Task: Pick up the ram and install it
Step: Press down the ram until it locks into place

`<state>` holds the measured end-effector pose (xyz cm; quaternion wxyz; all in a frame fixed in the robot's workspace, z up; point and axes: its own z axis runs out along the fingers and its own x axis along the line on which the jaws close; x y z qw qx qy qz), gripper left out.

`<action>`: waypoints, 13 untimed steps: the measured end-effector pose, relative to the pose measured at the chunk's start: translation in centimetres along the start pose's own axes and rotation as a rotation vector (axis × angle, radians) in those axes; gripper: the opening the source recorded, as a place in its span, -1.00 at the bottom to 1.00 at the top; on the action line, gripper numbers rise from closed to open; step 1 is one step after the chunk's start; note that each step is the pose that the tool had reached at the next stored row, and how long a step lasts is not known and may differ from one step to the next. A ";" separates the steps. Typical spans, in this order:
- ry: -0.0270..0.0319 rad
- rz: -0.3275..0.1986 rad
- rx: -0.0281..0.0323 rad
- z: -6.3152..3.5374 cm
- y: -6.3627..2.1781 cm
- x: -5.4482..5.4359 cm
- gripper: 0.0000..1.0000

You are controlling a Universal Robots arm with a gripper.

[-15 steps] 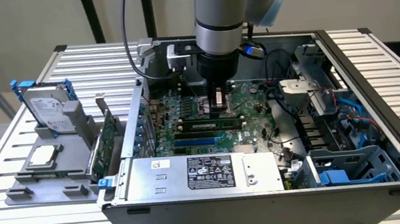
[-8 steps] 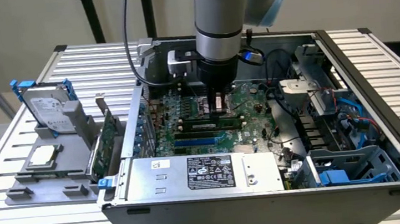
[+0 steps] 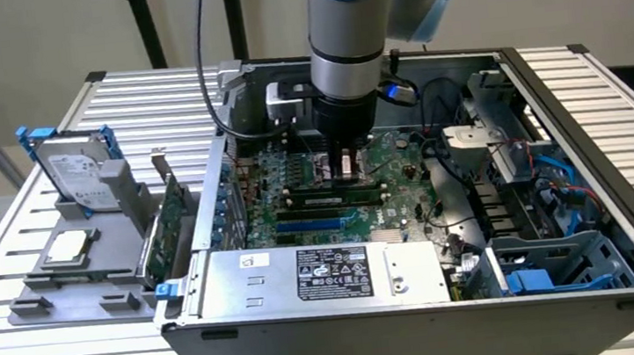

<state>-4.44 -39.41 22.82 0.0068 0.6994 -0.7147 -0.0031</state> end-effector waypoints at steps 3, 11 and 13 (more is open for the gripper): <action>0.0015 0.000 -0.0024 -1.37 -0.01 0.0 -0.79; 0.0018 0.000 -0.0026 -2.22 -0.02 0.0 -0.79; 0.0019 0.000 -0.0027 -2.23 -0.02 0.0 -0.79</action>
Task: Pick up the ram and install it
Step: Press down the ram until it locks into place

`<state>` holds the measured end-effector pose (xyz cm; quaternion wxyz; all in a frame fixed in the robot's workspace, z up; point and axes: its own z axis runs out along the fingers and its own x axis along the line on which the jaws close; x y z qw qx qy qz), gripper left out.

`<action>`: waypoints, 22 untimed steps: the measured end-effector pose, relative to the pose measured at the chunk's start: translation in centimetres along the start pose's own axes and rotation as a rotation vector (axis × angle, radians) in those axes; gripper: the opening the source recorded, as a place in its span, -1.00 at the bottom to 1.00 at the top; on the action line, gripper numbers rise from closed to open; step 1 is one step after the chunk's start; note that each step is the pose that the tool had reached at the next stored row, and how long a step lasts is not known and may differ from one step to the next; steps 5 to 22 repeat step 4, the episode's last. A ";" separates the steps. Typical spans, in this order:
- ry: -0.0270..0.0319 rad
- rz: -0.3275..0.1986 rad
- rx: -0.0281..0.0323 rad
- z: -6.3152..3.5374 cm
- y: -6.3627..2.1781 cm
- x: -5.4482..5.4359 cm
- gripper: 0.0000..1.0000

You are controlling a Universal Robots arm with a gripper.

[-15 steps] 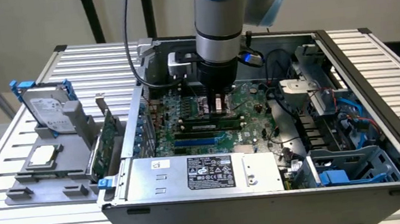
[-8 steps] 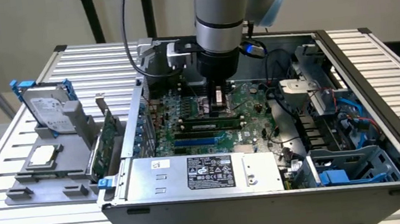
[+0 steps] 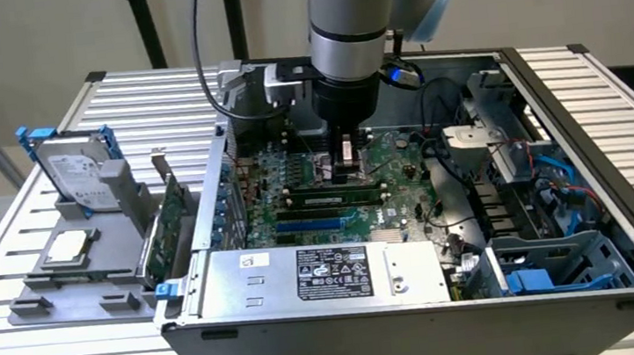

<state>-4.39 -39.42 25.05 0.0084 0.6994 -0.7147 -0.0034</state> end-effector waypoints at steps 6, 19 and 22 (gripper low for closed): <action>0.0000 0.000 0.0000 0.00 0.00 0.0 -0.79; 0.0000 0.000 0.0000 0.00 0.00 0.0 -0.79; 0.0000 0.000 0.0000 0.00 0.00 0.0 -0.79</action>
